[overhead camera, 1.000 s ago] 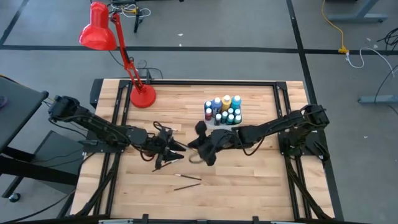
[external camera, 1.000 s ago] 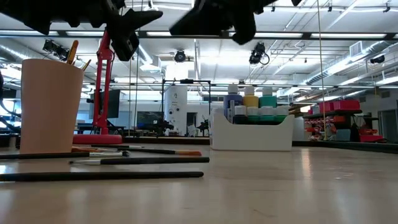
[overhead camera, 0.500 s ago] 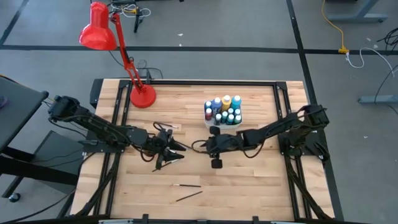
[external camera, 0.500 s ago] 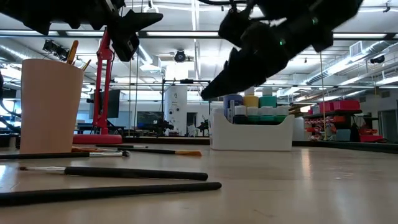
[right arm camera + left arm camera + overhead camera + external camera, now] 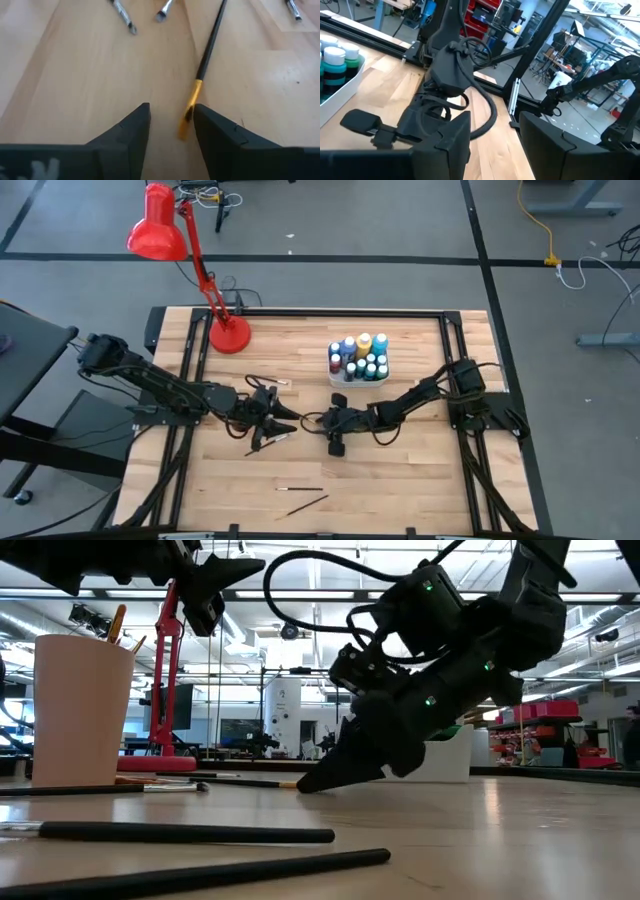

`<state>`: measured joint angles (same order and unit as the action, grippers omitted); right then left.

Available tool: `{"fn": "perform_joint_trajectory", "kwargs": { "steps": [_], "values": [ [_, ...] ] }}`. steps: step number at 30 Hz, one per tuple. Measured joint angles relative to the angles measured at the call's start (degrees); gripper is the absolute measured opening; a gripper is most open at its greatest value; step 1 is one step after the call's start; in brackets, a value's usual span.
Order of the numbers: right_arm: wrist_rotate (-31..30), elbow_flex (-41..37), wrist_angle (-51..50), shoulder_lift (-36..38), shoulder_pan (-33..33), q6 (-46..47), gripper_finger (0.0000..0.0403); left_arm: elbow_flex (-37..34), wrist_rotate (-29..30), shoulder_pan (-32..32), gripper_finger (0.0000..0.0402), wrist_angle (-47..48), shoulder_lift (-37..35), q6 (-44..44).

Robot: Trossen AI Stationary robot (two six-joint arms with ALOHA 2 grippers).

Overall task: Pick & Place Paint Supplies
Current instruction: Put the gold paint brush into the orange cup

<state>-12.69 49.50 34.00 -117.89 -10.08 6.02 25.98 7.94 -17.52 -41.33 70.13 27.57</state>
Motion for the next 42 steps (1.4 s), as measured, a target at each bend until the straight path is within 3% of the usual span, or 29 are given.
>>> {"fn": "perform_joint_trajectory", "kwargs": {
  "steps": [8,17,28,32,37,39,42],
  "values": [
    [-0.1,0.0,-0.9,-0.9,0.5,1.6,0.0124,0.0,0.0,0.0,0.0178,0.2,0.0,-0.1],
    [-1.0,-0.1,-4.4,1.3,0.5,-2.6,0.0013,0.0,0.0,0.0,0.0178,0.4,0.0,-0.2],
    [-7.5,-0.4,-15.0,17.1,0.5,-12.9,0.0003,0.0,0.9,0.0,0.0178,0.9,0.0,-5.9],
    [-6.0,-0.3,-15.3,23.1,-0.8,-22.5,0.0002,0.0,3.0,0.0,0.0179,0.9,0.0,-12.7],
    [6.6,3.2,-21.7,24.2,-3.6,-35.7,0.0001,0.0,6.6,0.3,0.0179,0.8,0.0,-20.2],
    [5.4,5.9,-25.7,23.6,-5.2,-41.6,0.0001,0.2,4.1,1.2,0.0179,1.3,0.0,-17.1],
    [-2.8,10.0,-31.2,22.3,-7.2,-52.8,0.0001,1.2,-1.2,3.5,0.0179,3.5,0.4,-7.2]
  ]
}}
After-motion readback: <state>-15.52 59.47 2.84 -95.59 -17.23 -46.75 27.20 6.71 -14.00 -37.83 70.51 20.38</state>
